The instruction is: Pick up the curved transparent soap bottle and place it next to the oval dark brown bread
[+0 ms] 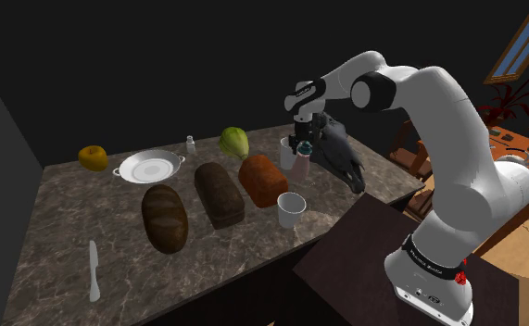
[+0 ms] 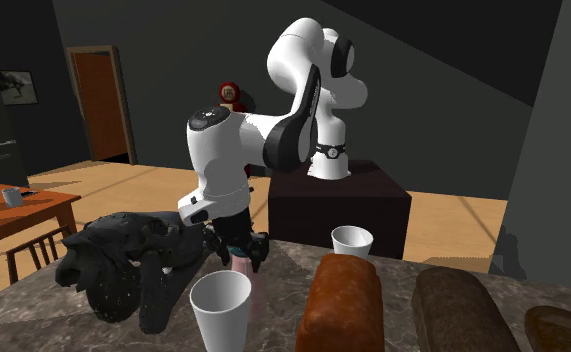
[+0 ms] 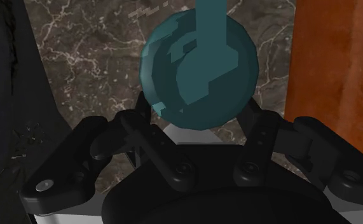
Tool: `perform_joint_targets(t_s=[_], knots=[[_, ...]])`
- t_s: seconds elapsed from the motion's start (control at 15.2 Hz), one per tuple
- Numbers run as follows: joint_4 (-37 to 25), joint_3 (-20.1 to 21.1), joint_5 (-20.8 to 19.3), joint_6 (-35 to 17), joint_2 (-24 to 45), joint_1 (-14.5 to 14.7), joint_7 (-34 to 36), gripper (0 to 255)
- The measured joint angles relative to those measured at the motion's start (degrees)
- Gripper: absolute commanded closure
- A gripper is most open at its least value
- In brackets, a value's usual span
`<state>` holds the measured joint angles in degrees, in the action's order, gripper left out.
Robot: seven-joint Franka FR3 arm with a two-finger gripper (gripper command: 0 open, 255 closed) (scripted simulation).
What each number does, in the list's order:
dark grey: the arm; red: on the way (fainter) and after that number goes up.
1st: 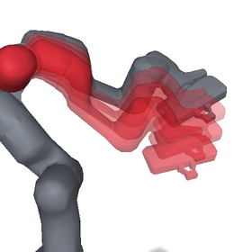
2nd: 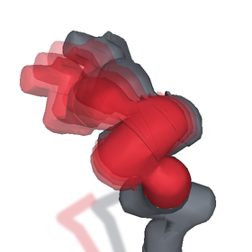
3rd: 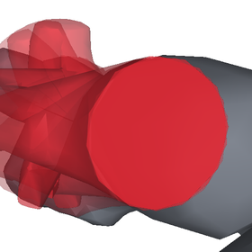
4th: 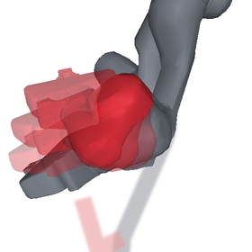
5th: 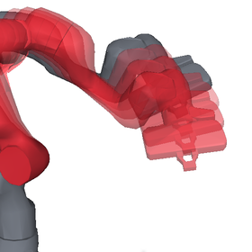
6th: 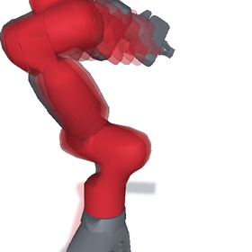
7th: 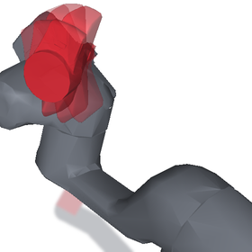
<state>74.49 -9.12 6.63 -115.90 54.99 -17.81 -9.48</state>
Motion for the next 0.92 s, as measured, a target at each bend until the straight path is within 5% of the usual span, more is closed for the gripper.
perform_joint_targets(t_s=[0.92], knots=[[1.2, -0.6, -0.6, 4.9, -6.0, 0.4, 0.0, 255]])
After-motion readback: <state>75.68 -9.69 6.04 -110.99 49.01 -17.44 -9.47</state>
